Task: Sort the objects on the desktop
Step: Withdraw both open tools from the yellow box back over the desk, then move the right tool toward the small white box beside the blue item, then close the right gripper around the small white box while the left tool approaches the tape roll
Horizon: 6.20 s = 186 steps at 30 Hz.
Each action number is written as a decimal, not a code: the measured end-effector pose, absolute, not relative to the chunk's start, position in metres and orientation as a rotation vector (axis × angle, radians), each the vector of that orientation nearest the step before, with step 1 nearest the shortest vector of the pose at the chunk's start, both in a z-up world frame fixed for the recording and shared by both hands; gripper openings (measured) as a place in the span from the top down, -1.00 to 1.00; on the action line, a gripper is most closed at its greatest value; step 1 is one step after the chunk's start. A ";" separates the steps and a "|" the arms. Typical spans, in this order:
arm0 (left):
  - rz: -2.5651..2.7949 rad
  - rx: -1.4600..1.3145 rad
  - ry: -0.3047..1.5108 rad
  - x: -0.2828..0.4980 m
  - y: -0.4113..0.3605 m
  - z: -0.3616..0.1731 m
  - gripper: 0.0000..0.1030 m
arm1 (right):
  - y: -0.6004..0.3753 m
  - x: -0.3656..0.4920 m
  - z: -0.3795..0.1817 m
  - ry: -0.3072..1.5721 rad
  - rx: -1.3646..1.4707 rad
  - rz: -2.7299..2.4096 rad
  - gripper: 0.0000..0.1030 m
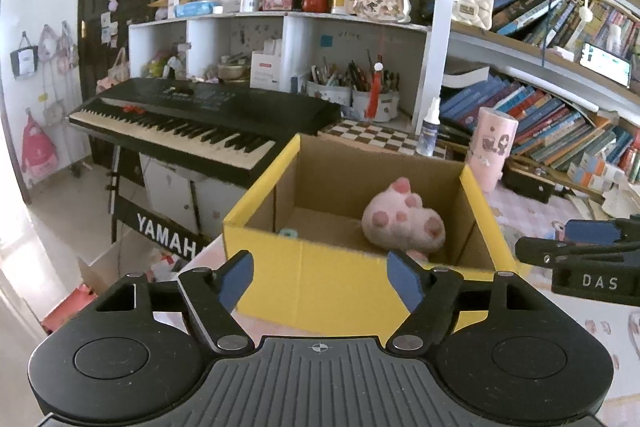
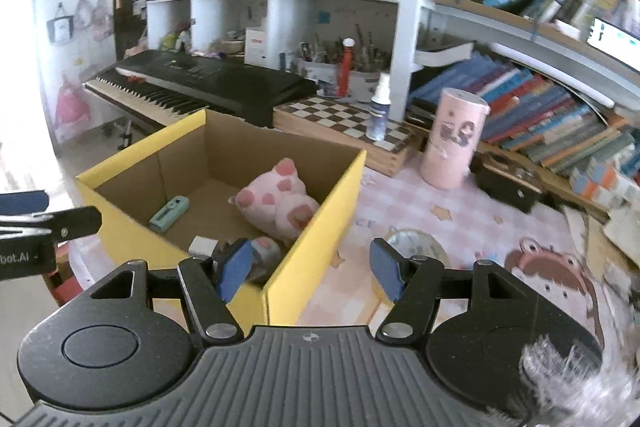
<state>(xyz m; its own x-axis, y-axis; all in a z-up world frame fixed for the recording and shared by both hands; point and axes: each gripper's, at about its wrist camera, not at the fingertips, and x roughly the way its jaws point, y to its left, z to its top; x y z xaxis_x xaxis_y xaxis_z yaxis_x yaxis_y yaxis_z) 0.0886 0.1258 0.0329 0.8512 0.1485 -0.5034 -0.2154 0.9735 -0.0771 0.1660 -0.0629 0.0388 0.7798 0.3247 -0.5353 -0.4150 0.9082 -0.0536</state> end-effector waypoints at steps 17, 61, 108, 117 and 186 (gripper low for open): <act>0.180 -0.103 0.559 0.023 0.117 0.020 -0.50 | -0.065 0.067 0.012 0.555 -0.096 0.288 -0.27; -0.009 -0.023 0.657 0.003 0.054 -0.006 -0.52 | -0.119 0.009 -0.017 0.628 -0.015 0.107 -0.34; -0.228 0.053 0.670 0.115 -0.077 -0.009 -0.65 | -0.249 0.091 -0.020 0.661 0.046 -0.093 -0.41; -0.218 0.050 0.693 0.136 -0.097 -0.014 -0.69 | -0.268 0.111 -0.025 0.681 0.045 -0.090 -0.43; 0.113 0.017 0.743 0.234 -0.121 -0.023 -0.76 | -0.266 0.300 -0.063 0.723 -0.212 0.556 0.74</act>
<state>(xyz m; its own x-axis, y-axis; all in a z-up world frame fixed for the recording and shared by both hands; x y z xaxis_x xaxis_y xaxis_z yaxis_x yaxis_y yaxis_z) 0.2336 -0.1206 -0.0234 0.7307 0.1085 -0.6741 -0.0963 0.9938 0.0557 0.2998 -0.2658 -0.0628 0.6134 0.4070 -0.6768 -0.5495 0.8355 0.0044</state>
